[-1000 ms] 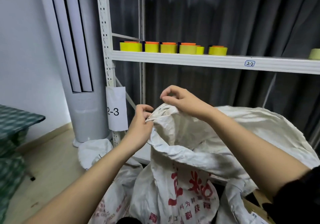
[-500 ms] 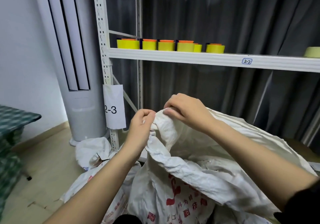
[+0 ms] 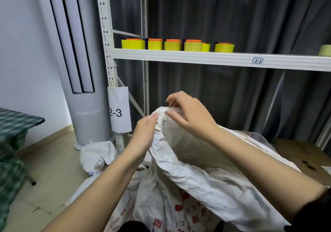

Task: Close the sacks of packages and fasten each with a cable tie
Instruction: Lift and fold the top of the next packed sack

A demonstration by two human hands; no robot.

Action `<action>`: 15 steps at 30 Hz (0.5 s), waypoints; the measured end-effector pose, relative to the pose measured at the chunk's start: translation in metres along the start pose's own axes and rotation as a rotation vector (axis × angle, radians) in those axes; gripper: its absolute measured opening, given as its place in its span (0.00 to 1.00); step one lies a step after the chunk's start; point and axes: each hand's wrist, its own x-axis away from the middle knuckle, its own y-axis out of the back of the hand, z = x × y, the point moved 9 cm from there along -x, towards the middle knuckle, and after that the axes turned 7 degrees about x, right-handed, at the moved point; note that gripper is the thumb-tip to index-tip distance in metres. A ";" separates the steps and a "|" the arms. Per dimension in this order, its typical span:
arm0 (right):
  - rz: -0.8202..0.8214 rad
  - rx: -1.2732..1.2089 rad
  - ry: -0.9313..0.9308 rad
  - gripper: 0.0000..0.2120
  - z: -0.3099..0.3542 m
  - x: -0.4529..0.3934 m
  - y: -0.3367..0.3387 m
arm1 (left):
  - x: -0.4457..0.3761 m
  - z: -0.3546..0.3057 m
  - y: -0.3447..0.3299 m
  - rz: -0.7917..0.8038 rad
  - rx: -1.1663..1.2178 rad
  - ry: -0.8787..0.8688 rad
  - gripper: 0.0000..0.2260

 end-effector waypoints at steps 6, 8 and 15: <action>0.168 -0.003 0.068 0.14 0.003 0.008 -0.024 | 0.000 0.024 -0.001 -0.018 0.350 0.316 0.13; 0.260 -0.207 -0.067 0.08 -0.006 0.006 -0.033 | -0.001 0.012 0.008 -0.058 0.005 0.165 0.14; 0.345 -0.540 -0.236 0.07 -0.010 0.007 -0.040 | 0.022 -0.036 0.002 -0.156 -0.927 -0.460 0.10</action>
